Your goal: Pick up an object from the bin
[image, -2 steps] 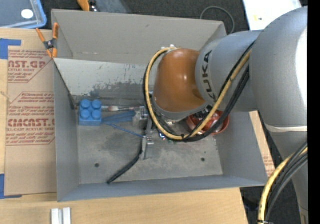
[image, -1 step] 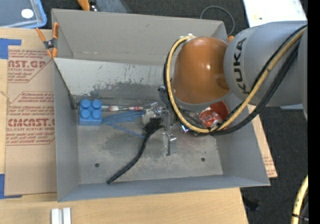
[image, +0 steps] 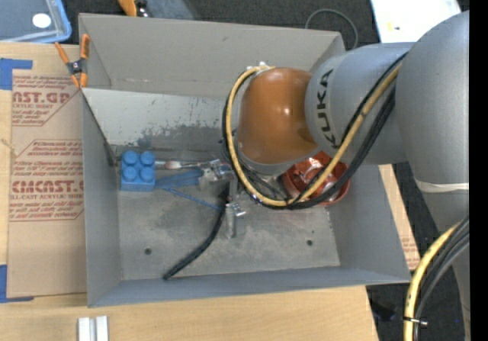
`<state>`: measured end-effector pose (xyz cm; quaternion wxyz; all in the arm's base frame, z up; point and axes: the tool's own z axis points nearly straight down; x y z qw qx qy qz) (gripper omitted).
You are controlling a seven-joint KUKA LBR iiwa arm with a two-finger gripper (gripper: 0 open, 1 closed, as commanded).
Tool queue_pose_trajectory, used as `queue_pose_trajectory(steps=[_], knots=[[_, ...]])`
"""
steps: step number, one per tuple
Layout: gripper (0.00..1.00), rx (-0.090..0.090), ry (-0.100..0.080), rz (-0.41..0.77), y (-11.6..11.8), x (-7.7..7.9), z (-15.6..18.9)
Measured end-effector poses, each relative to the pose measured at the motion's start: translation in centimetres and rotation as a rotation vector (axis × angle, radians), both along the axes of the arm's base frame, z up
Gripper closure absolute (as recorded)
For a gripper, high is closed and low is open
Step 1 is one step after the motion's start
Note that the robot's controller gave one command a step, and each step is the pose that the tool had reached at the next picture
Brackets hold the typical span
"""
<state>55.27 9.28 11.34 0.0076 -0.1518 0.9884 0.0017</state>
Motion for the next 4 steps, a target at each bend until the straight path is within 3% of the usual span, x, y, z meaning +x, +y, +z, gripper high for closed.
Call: queue_pose_trajectory(steps=[1,2,3,4], knots=[[0.00,0.001,-0.010,-0.098,-3.1,-6.9,-3.4],[0.00,0.001,-0.006,0.023,0.0,0.4,-4.0],[0.00,0.005,-0.008,0.065,1.7,3.4,-4.3],[0.00,0.000,-0.007,0.122,4.4,3.3,-3.9]])
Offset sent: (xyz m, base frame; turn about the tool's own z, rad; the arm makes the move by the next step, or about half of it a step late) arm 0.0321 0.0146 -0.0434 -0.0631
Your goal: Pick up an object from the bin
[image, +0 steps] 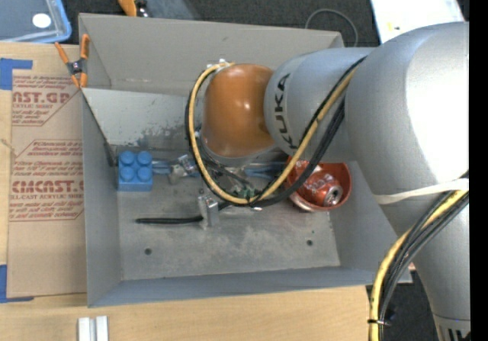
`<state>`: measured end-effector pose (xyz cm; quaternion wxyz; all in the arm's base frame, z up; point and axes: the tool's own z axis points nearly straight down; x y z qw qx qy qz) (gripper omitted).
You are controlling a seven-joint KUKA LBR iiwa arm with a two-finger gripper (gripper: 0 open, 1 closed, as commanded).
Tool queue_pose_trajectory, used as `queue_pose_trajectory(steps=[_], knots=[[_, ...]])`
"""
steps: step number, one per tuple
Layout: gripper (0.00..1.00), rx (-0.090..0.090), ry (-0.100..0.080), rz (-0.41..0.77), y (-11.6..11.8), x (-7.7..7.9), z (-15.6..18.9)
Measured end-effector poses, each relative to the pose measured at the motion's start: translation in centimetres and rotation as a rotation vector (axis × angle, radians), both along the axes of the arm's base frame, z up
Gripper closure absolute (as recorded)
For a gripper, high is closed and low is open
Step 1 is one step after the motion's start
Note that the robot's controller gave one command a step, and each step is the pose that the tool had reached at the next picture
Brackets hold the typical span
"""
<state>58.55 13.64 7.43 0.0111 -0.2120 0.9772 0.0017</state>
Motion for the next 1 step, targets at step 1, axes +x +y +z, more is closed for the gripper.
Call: queue_pose_trajectory(steps=[1], knots=[[0.00,0.004,-0.002,0.036,0.19,0.12,-0.15]])
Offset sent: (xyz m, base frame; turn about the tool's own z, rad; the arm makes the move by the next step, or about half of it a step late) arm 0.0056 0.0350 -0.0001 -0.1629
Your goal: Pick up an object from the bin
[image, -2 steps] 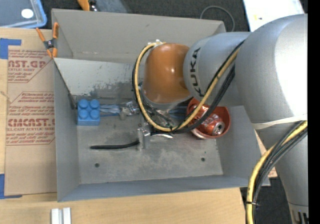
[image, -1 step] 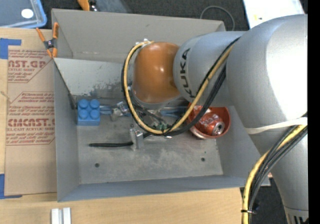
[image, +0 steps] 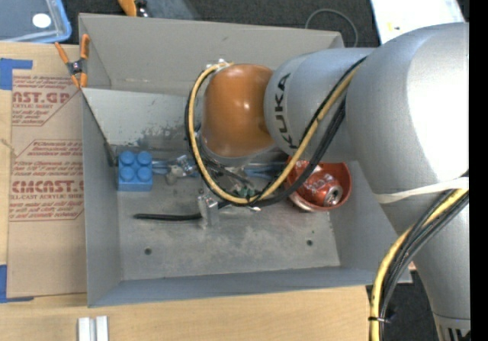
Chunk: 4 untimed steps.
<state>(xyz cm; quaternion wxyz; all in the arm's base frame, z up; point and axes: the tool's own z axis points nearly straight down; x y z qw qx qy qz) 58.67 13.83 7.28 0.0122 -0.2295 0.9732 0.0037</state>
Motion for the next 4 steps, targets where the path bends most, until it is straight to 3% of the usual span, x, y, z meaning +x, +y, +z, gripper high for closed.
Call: queue_pose_trajectory(steps=[1,2,3,4], knots=[[0.00,-0.006,-0.002,0.032,-0.4,0.3,0.0],[0.00,-0.017,-0.008,0.389,3.0,0.5,-0.1],[0.00,-0.014,-0.005,0.243,3.5,0.8,0.0],[0.00,-0.024,-0.007,0.239,4.2,0.8,0.0]])
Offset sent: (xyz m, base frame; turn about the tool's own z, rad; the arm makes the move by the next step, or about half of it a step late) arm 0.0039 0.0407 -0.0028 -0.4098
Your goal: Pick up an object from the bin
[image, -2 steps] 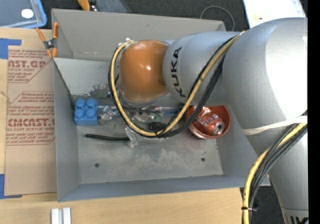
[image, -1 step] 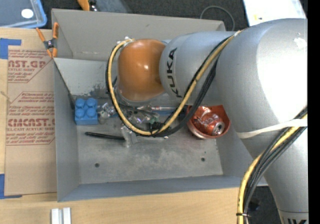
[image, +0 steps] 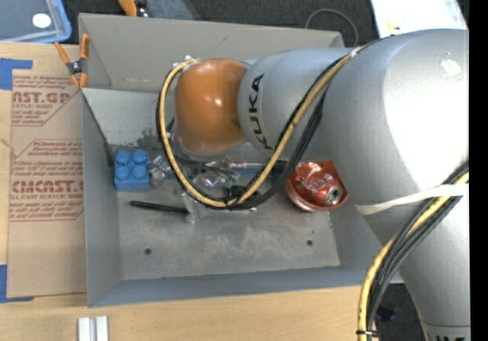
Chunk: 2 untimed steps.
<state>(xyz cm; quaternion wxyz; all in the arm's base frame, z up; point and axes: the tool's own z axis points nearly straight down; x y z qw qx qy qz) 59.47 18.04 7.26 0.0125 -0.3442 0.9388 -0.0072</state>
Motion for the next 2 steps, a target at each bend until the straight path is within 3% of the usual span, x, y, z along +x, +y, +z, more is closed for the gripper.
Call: queue_pose_trajectory(steps=[1,2], knots=[[0.00,0.003,0.001,0.186,-0.63,-2.91,0.66],[0.00,0.003,0.002,0.103,-0.02,-2.85,0.55]])
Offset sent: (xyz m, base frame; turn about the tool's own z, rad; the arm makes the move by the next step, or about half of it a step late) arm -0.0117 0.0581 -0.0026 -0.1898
